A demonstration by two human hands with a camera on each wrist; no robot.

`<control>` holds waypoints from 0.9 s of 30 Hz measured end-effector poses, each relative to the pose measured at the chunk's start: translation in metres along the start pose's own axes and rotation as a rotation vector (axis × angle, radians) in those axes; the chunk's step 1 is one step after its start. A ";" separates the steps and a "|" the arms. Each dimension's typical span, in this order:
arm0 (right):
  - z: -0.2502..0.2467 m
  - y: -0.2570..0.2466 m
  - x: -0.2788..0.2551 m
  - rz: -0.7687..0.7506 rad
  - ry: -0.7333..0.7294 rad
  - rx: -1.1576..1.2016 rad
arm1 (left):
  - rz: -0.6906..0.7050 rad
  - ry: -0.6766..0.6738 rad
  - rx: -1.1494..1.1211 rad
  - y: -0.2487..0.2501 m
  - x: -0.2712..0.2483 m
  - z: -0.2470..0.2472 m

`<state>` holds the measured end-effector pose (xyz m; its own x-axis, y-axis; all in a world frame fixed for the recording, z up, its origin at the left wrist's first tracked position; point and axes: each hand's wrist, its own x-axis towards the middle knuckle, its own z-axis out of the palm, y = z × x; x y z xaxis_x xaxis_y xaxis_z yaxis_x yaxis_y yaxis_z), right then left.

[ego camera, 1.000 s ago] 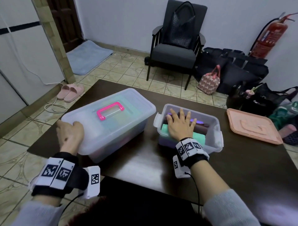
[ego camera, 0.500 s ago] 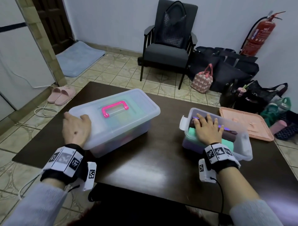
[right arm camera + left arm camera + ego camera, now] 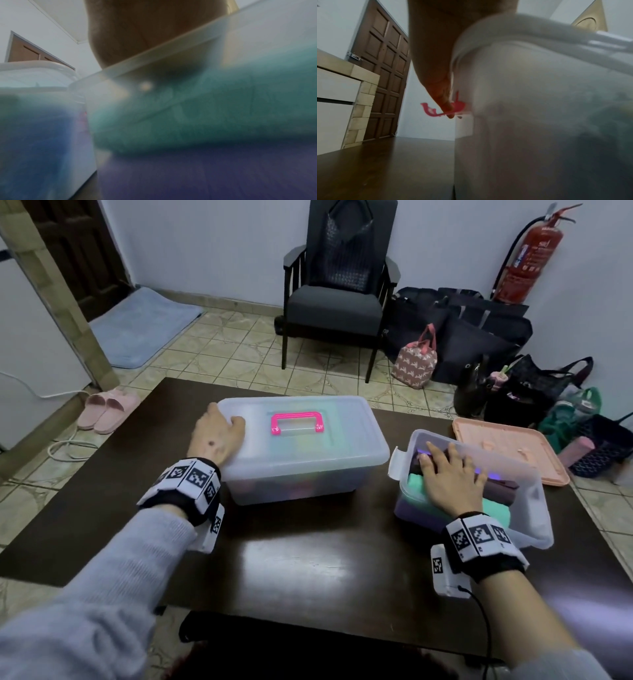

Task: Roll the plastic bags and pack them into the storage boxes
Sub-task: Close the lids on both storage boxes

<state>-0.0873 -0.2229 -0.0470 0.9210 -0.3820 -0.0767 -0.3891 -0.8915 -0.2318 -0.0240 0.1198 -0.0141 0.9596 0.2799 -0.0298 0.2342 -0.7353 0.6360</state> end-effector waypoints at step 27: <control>-0.026 -0.081 0.022 0.226 -0.254 0.769 | 0.444 -0.112 0.388 0.082 -0.016 0.054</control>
<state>-0.0362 -0.1655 -0.0046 0.8350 -0.3831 -0.3950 -0.5271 -0.3506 -0.7742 -0.0118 0.0215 -0.0027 0.9844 -0.1568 0.0803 -0.1732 -0.9446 0.2789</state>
